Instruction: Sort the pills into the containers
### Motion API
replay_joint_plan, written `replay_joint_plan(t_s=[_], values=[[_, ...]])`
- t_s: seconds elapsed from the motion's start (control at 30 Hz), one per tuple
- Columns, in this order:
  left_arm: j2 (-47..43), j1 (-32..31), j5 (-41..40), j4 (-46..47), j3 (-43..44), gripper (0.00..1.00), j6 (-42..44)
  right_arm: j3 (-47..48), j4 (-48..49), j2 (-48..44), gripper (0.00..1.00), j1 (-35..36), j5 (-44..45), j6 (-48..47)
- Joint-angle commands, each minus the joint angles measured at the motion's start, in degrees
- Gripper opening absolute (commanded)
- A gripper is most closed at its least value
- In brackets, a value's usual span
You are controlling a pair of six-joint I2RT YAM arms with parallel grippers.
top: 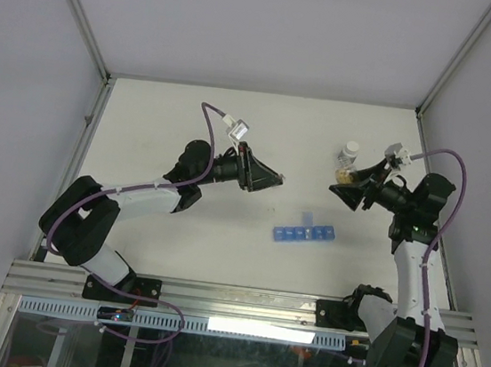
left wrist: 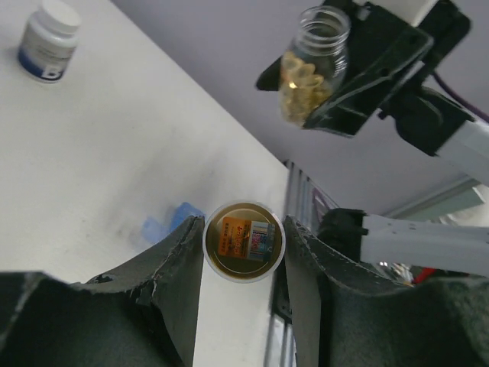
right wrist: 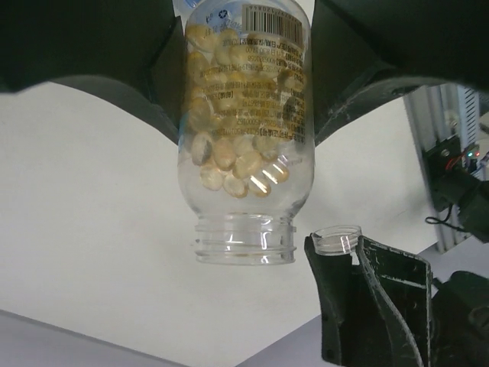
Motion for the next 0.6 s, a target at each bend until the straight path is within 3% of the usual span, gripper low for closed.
replay_joint_plan(t_s=[0.0, 0.27, 0.57], values=[[-3.18, 0.64, 9.06, 12.42, -0.81, 0.31, -9.52, 5.30, -12.96, 0.99, 0.00, 5.52, -3.16, -15.68], [-0.29, 0.55, 12.51, 19.29, 1.10, 0.32, -17.53, 8.42, -25.72, 1.18, 0.00, 13.46, 0.61, -31.40], [4.18, 0.14, 9.38, 22.36, 3.02, 0.31, -19.89, 8.57, -28.49, 1.54, 0.00, 19.29, 2.32, -35.07]])
